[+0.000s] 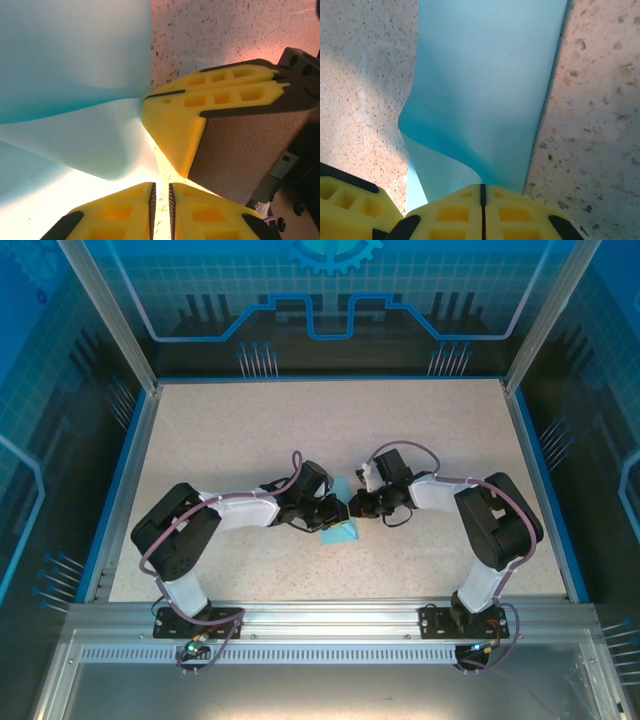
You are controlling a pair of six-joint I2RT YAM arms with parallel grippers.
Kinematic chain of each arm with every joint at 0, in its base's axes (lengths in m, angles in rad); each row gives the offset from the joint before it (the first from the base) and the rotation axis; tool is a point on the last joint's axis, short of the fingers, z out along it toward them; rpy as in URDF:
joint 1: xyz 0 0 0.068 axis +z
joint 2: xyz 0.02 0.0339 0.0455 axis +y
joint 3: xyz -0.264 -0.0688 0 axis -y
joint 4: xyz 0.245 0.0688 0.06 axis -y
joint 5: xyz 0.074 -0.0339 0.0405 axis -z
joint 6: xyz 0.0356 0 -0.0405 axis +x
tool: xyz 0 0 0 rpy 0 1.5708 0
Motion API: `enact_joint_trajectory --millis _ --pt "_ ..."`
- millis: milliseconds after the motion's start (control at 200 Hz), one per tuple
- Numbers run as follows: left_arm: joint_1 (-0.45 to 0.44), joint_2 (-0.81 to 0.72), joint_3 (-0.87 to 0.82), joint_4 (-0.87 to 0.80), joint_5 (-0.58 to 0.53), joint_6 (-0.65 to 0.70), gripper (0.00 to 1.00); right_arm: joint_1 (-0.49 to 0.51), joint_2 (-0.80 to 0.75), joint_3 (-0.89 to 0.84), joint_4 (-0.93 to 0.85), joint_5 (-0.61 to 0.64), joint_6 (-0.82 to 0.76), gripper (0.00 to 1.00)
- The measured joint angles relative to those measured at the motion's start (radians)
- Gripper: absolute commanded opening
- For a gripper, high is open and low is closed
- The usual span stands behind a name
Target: Fold a paper plane with a square sheet of paper (pick it up from the middle)
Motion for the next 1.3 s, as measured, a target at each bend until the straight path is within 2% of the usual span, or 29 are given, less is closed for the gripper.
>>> enact_joint_trajectory --millis 345,1300 --pt "-0.009 0.017 -0.005 0.007 0.000 -0.024 0.11 0.000 0.006 0.004 -0.008 0.020 0.000 0.05" --pt "-0.013 0.077 0.012 0.014 -0.004 -0.025 0.10 0.002 0.032 0.040 -0.026 0.039 0.000 0.05"
